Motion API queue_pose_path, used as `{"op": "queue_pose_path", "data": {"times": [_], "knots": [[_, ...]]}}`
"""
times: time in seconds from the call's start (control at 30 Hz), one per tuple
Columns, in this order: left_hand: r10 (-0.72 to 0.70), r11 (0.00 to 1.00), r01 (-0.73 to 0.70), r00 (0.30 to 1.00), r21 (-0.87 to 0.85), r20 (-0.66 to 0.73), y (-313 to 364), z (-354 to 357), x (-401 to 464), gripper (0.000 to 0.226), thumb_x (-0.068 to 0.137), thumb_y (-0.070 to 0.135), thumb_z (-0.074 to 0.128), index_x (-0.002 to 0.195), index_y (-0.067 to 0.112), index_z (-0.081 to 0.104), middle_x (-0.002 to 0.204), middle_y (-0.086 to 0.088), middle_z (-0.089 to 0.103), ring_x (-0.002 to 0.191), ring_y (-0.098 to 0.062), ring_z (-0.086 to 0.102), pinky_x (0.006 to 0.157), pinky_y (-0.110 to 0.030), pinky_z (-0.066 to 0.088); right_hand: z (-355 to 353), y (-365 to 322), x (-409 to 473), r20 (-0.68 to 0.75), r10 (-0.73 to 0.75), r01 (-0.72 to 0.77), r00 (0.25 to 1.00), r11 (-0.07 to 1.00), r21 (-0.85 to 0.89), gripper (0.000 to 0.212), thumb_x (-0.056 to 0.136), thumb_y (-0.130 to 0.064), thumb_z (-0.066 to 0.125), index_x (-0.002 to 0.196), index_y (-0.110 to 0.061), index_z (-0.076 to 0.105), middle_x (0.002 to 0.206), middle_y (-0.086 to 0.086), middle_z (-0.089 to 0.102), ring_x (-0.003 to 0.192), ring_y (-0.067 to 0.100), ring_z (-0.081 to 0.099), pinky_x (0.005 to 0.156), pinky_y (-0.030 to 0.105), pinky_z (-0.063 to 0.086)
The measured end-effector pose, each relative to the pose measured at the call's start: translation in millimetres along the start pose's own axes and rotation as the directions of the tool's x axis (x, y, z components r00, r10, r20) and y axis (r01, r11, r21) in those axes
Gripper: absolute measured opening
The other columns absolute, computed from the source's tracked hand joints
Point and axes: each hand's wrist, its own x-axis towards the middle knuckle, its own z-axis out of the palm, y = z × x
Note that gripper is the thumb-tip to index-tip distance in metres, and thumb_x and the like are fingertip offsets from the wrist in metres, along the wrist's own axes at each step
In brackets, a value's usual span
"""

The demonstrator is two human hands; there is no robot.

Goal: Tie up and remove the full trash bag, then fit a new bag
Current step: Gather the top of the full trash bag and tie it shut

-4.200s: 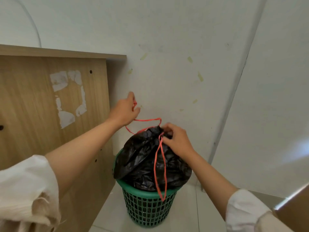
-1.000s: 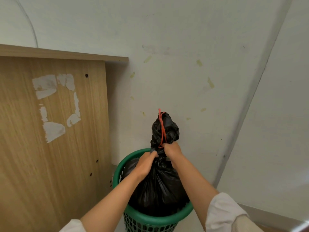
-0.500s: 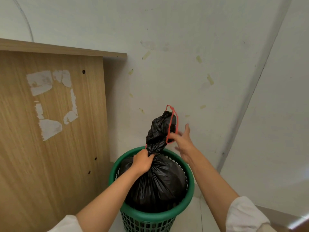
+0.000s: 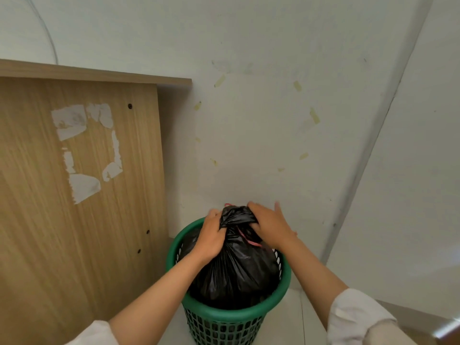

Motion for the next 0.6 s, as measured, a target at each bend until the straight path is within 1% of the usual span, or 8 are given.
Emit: {"op": "queue_pose_path", "data": {"times": [0.03, 0.07, 0.1, 0.23, 0.33, 0.43, 0.5, 0.6], "knots": [[-0.022, 0.995, 0.019, 0.999, -0.099, -0.025, 4, 1, -3, 0.023, 0.099, 0.017, 0.040, 0.111, 0.020, 0.060, 0.112, 0.002, 0.048, 0.106, -0.009, 0.049, 0.096, -0.020, 0.035, 4, -7, -4, 0.000, 0.051, -0.050, 0.999, 0.979, 0.196, 0.021, 0.092, -0.016, 0.050, 0.112, -0.011, 0.049, 0.117, 0.011, 0.062, 0.115, 0.030, 0.056, 0.097, 0.037, 0.035], [-0.064, 0.980, 0.053, 0.997, -0.193, -0.050, 8, 3, -3, 0.026, 0.098, 0.016, 0.042, 0.117, 0.021, 0.058, 0.117, 0.004, 0.048, 0.109, -0.006, 0.048, 0.097, -0.018, 0.033, 10, -15, -6, -0.009, 0.103, -0.094, 0.995, 0.940, 0.328, 0.018, 0.091, -0.011, 0.049, 0.108, -0.009, 0.050, 0.111, 0.013, 0.064, 0.105, 0.030, 0.060, 0.081, 0.030, 0.038], [-0.117, 0.958, 0.093, 0.990, -0.273, -0.074, 13, 5, -4, 0.029, 0.097, 0.013, 0.043, 0.120, 0.023, 0.058, 0.119, 0.004, 0.051, 0.110, -0.007, 0.050, 0.097, -0.020, 0.035, 16, -22, -9, -0.022, 0.154, -0.130, 0.988, 0.893, 0.430, 0.018, 0.091, -0.008, 0.048, 0.109, -0.008, 0.052, 0.109, 0.013, 0.065, 0.101, 0.027, 0.061, 0.074, 0.027, 0.037], [-0.386, 0.771, 0.265, 0.918, -0.580, -0.093, 22, 12, -1, 0.039, 0.091, 0.000, 0.036, 0.118, 0.016, 0.059, 0.116, -0.012, 0.064, 0.105, -0.025, 0.060, 0.097, -0.036, 0.047, 40, -56, -21, -0.072, 0.267, -0.171, 0.961, 0.777, 0.605, 0.027, 0.091, -0.015, 0.041, 0.117, -0.018, 0.046, 0.111, 0.006, 0.062, 0.101, 0.026, 0.060, 0.081, 0.035, 0.046], [-0.505, 0.673, 0.325, 0.858, -0.664, -0.091, 20, 8, 3, 0.039, 0.090, -0.002, 0.033, 0.116, 0.012, 0.057, 0.116, -0.018, 0.063, 0.101, -0.029, 0.060, 0.093, -0.039, 0.049, 55, -75, -33, 0.003, 0.277, -0.171, 0.961, 0.584, 0.794, 0.062, 0.085, -0.031, 0.042, 0.145, -0.035, 0.026, 0.145, -0.006, 0.043, 0.131, 0.013, 0.040, 0.106, 0.033, 0.034], [-0.554, 0.648, 0.375, 0.830, -0.663, -0.072, 23, 4, 4, 0.035, 0.095, -0.001, 0.030, 0.118, 0.010, 0.053, 0.113, -0.014, 0.059, 0.099, -0.025, 0.055, 0.084, -0.032, 0.044, 66, -78, -39, -0.035, 0.166, -0.099, 0.985, 0.731, 0.675, 0.086, 0.077, -0.042, 0.043, 0.154, -0.031, 0.005, 0.159, -0.011, 0.018, 0.143, 0.010, 0.016, 0.120, 0.036, 0.013], [-0.545, 0.653, 0.379, 0.836, -0.656, -0.060, 24, 3, 5, 0.038, 0.097, -0.001, 0.029, 0.126, 0.006, 0.052, 0.116, -0.014, 0.058, 0.099, -0.024, 0.053, 0.084, -0.030, 0.042, 69, -75, -35, -0.072, 0.124, -0.057, 0.990, 0.802, 0.595, 0.084, 0.078, -0.039, 0.048, 0.153, -0.026, 0.012, 0.156, -0.006, 0.027, 0.143, 0.014, 0.024, 0.120, 0.039, 0.017], [-0.543, 0.641, 0.379, 0.839, -0.667, -0.045, 25, -1, 7, 0.040, 0.097, -0.003, 0.028, 0.129, 0.004, 0.050, 0.110, -0.011, 0.055, 0.099, -0.022, 0.051, 0.084, -0.029, 0.040, 72, -73, -26, -0.096, 0.113, -0.040, 0.989, 0.828, 0.560, 0.069, 0.084, -0.017, 0.053, 0.147, -0.022, 0.027, 0.143, 0.001, 0.044, 0.132, 0.021, 0.041, 0.111, 0.037, 0.034]]}}
